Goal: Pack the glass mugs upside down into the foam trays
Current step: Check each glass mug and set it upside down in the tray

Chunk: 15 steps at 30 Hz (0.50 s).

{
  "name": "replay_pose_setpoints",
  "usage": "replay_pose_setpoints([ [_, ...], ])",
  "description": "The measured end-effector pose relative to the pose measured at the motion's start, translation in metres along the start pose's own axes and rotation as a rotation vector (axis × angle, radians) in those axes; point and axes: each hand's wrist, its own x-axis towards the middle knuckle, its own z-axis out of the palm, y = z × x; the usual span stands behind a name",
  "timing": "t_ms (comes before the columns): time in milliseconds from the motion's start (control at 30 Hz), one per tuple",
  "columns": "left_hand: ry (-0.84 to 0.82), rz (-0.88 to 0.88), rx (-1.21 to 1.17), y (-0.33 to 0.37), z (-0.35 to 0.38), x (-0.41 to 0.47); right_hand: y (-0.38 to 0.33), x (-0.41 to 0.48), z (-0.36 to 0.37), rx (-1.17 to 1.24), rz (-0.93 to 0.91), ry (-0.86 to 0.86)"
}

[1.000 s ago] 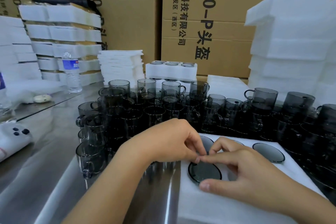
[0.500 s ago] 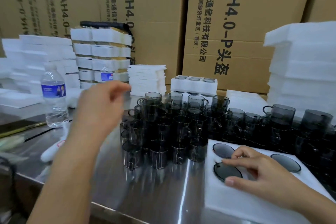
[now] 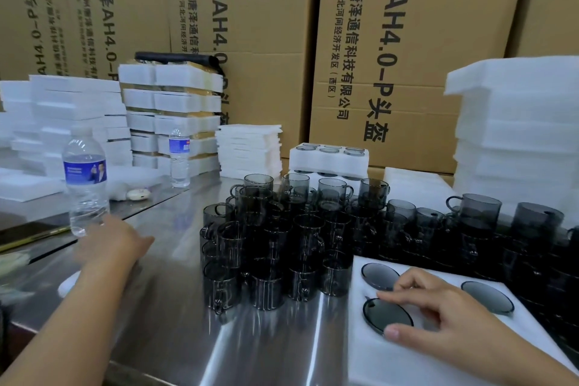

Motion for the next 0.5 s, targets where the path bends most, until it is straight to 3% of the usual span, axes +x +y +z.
replay_pose_setpoints([
  [100,-0.043,-0.03,-0.041,-0.009,0.012,0.004,0.001,0.0,0.0,0.0,0.001,0.01],
  [300,-0.12,0.123,-0.082,-0.013,0.007,-0.001,0.003,0.002,0.0,-0.003,-0.001,0.011],
  [500,-0.225,0.326,-0.468,-0.008,0.012,-0.029,0.006,0.007,0.0,0.036,-0.022,-0.028],
])
